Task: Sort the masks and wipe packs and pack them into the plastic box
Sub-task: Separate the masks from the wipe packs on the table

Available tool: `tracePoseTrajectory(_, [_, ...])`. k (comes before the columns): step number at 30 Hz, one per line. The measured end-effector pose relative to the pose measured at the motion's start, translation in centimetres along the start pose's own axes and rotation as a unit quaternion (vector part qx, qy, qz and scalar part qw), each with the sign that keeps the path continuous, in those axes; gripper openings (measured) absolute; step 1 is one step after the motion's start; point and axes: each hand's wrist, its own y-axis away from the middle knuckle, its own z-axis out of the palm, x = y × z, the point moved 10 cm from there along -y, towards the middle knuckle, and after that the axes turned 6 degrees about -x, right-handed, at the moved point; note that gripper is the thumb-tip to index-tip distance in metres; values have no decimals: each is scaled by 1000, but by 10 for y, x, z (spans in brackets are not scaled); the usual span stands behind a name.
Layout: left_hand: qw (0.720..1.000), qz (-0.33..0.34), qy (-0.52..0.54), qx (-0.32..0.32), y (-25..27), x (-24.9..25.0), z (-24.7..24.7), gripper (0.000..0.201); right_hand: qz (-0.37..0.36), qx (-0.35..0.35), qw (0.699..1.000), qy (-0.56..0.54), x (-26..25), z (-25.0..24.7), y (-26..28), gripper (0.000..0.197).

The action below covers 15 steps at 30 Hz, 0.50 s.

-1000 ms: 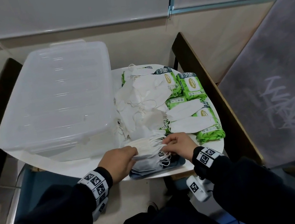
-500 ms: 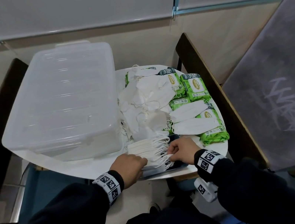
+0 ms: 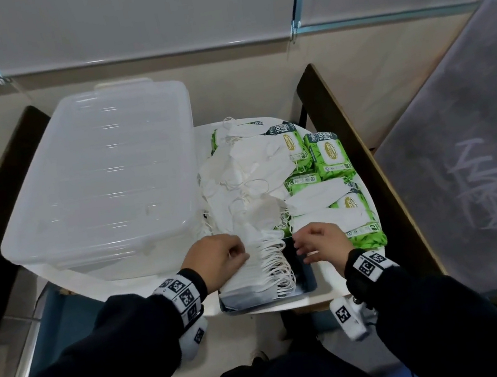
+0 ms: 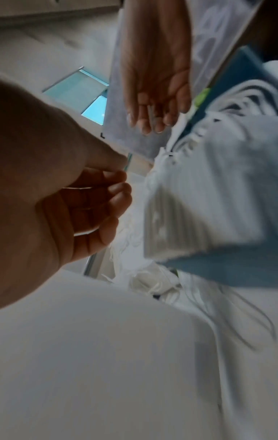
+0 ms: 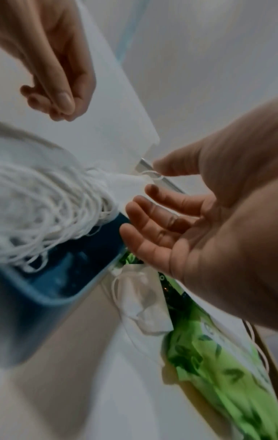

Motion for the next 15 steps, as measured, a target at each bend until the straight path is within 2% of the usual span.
tracePoseTrajectory(4, [992,-24,105,70,-42,11,-20,13,23,37,986,-159,-17,-25,-16,12])
tracePoseTrajectory(7, [980,-98,160,61,-78,5,-13,39,33,50,977,-206,-33,-34,-41,11])
tracePoseTrajectory(10, [958,-206,185,70,-101,-19,-5,59,44,57,979,-193,-48,-40,-71,13])
tracePoseTrajectory(12, [927,-297,209,95,-103,-44,-2,68,65,50,980,-184,-55,-42,-91,20])
tracePoseTrajectory(15, [853,-410,313,77,-102,-73,18,82,99,29,980,-171,-62,-43,-116,20])
